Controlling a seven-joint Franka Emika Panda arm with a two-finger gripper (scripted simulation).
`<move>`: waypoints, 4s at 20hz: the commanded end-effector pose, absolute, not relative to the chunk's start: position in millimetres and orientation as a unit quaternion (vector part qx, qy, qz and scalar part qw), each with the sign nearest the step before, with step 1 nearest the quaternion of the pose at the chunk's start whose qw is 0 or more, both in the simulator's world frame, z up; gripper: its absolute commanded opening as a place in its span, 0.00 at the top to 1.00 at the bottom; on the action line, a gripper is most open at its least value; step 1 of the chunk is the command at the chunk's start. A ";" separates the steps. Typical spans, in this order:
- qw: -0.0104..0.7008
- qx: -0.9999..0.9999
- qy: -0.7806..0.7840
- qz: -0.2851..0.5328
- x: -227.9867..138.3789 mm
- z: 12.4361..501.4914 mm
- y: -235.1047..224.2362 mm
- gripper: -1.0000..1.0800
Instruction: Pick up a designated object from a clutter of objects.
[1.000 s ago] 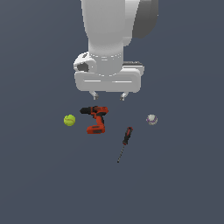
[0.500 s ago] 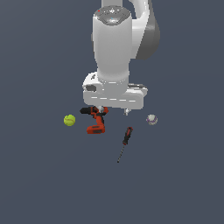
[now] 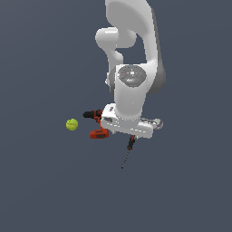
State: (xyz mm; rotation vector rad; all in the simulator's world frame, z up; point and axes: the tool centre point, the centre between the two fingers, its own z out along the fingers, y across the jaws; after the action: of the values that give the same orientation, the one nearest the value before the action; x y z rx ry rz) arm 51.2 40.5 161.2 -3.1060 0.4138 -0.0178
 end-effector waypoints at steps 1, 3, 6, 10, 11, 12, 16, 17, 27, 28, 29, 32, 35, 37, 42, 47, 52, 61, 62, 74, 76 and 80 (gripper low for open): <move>0.003 -0.989 0.146 -0.005 53.3 135.3 49.1 0.04; 0.002 -0.988 0.155 -0.003 53.6 117.9 54.8 0.04; 0.001 -0.986 0.166 -0.002 53.2 96.3 61.9 0.04; 0.000 -0.984 0.176 -0.001 51.9 76.2 68.4 0.04; 0.000 -0.984 0.178 -0.001 51.6 72.7 69.5 0.04; 0.000 -0.984 0.179 0.000 51.3 69.9 70.4 0.04; 0.000 -0.983 0.182 0.000 50.7 64.9 72.2 0.04; 0.000 -0.984 0.180 0.001 50.4 66.1 71.7 0.04; 0.000 -0.983 0.181 0.000 49.5 33.4 72.0 0.04; 0.000 -0.983 0.181 0.000 49.4 28.8 71.8 0.04; 0.000 -0.983 0.181 0.000 49.4 24.7 71.9 0.04; 0.000 -0.983 0.182 0.000 49.9 17.0 71.9 0.04; 0.000 -0.983 0.182 0.000 50.5 14.7 72.1 0.04; 0.000 -0.983 0.182 0.000 50.5 14.7 72.1 1.00; 0.000 -0.983 0.182 0.000 50.5 14.7 72.1 1.00; 0.000 -0.983 0.182 0.000 50.3 15.4 72.2 1.00; 0.000 -0.983 0.182 0.000 52.5 26.7 74.2 1.00; 0.000 -0.983 0.182 0.000 64.3 84.5 84.4 1.00; 0.000 -0.983 0.182 0.000 66.2 93.6 86.0 1.00; 0.000 -0.983 0.182 0.000 93.5 219.4 108.3 1.00; 0.000 -0.983 0.182 0.000 98.2 239.8 111.9 1.00; 0.000 -0.983 0.182 0.000 107.7 279.2 119.1 1.00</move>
State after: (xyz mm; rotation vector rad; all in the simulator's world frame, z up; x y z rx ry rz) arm 104.4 116.4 263.7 -3.0893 0.5704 -0.0003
